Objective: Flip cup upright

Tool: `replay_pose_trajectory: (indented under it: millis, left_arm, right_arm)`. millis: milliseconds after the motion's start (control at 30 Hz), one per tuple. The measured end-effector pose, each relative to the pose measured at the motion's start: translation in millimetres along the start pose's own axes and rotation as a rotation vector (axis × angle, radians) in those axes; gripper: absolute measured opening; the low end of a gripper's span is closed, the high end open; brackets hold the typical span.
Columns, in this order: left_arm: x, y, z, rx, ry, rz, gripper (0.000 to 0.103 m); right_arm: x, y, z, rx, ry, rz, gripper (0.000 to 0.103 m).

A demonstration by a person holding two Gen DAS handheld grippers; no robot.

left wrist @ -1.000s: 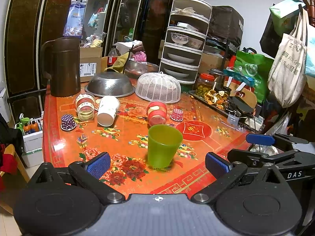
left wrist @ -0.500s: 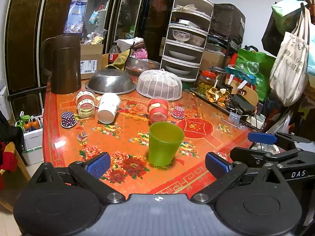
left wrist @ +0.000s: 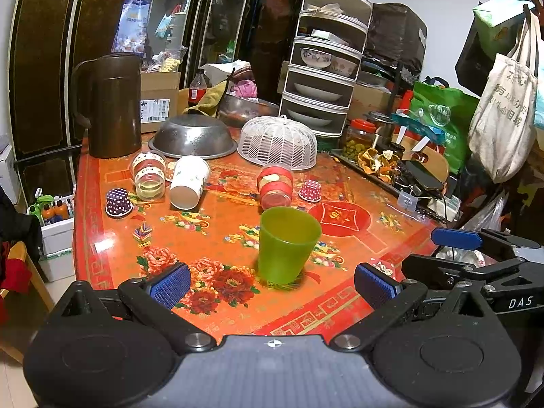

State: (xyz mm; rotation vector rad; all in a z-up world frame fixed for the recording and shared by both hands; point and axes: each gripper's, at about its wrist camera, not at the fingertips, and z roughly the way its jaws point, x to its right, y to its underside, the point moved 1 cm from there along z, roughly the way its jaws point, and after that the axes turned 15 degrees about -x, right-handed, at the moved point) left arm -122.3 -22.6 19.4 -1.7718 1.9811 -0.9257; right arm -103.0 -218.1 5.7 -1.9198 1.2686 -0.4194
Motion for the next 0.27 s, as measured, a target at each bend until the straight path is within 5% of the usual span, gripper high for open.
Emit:
replay_pose_trajectory:
  millis: [267]
  left_arm:
    - [0.6,-0.3,-1.1,0.026,-0.030,0.002,0.103]
  right_arm:
    - [1.7,1.3,1.2,-0.001,0.003,0.006,0.102]
